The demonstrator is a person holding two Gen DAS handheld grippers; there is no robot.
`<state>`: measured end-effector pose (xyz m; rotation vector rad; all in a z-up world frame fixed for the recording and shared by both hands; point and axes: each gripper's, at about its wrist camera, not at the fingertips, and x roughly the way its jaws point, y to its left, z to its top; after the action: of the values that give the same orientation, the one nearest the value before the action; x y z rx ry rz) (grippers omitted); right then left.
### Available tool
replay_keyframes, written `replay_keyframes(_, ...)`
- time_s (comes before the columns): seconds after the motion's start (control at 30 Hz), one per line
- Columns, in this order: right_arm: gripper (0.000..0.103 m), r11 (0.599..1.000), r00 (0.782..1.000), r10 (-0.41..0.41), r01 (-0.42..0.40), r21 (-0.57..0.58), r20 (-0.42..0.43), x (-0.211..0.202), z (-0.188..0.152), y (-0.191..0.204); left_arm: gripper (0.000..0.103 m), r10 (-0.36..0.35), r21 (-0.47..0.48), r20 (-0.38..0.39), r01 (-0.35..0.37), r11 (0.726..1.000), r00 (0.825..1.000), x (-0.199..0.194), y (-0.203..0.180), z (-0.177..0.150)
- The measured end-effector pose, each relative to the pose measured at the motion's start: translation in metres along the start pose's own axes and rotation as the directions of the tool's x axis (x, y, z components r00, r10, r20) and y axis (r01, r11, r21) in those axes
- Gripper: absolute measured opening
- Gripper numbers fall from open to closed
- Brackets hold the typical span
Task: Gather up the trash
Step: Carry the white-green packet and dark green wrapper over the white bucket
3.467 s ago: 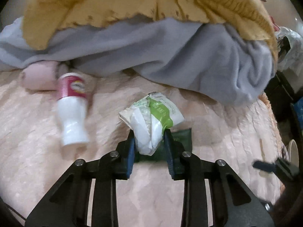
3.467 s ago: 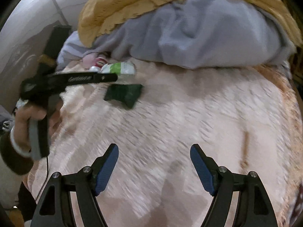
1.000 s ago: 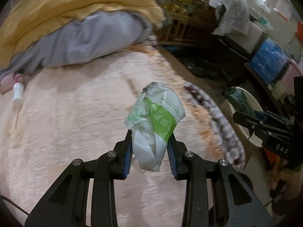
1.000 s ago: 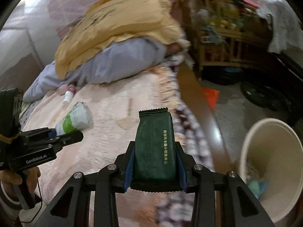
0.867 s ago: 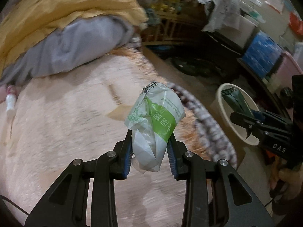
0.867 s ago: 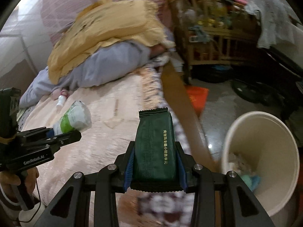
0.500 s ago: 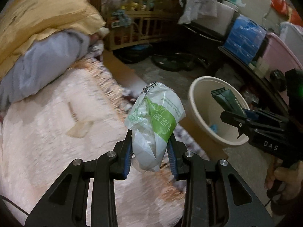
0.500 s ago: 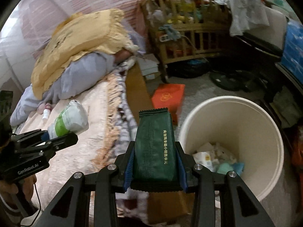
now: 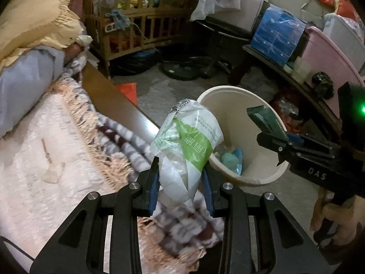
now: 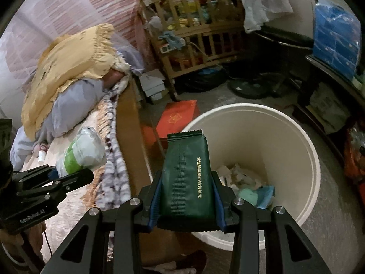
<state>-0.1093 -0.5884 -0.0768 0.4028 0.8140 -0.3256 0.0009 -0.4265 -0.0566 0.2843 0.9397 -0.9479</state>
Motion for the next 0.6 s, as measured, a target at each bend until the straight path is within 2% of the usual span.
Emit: replay_keyframes(0.6,0.038,0.996,0.999,-0.045,0.046,0.078,-0.015,0.008,-0.004,-0.041,0.031,-0.113,-0.017,-0.033,0.112,0.994,0.993,0.038,-0.03,0.022)
